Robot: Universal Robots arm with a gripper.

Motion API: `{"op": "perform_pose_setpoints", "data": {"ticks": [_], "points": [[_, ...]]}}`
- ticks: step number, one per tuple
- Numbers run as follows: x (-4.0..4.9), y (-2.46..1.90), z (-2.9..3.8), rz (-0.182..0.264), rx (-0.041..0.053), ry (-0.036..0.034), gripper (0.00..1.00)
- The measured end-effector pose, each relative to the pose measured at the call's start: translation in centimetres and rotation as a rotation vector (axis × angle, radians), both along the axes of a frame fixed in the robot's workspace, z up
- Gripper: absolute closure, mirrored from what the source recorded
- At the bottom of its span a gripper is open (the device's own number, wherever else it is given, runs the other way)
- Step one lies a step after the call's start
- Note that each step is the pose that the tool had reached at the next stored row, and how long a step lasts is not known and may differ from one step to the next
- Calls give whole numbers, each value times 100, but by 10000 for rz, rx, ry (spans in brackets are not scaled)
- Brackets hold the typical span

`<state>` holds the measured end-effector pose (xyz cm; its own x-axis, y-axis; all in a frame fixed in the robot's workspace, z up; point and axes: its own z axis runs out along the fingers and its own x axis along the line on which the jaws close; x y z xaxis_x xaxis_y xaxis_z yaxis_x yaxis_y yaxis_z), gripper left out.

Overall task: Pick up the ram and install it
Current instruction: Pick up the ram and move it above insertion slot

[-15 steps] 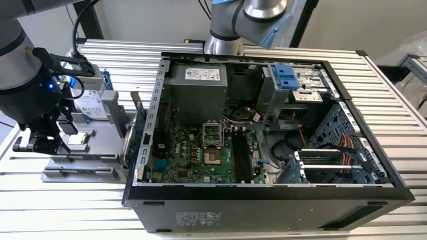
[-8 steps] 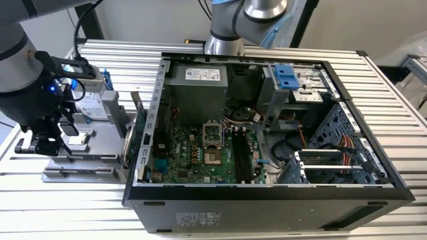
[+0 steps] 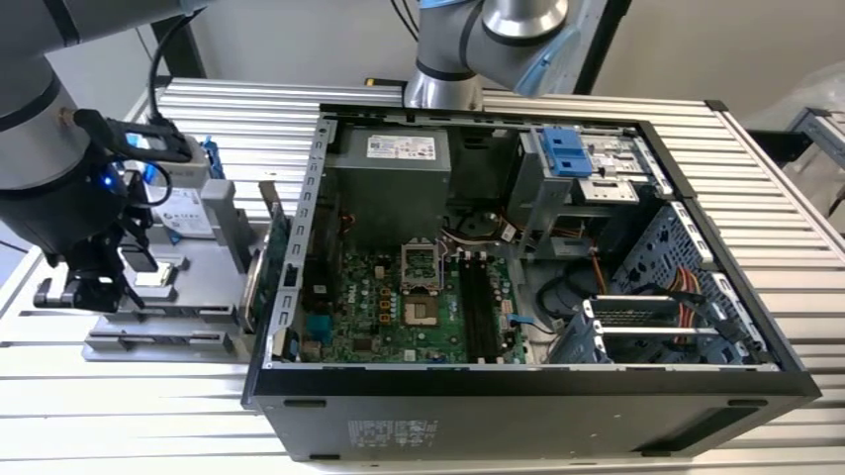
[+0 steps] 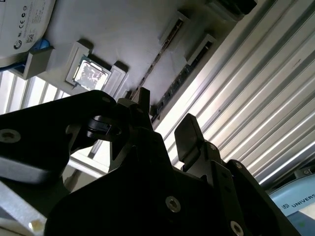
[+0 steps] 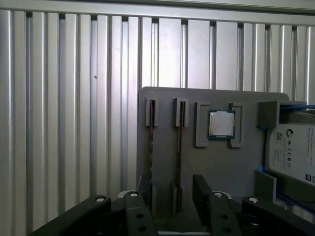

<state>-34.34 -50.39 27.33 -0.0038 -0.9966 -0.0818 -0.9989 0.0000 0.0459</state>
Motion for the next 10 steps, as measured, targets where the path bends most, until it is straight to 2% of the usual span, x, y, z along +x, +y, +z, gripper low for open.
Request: {"op": "perform_pose_setpoints", "data": {"ticks": [10], "points": [[0, 0, -32, 0, -13, 0, 0]]}}
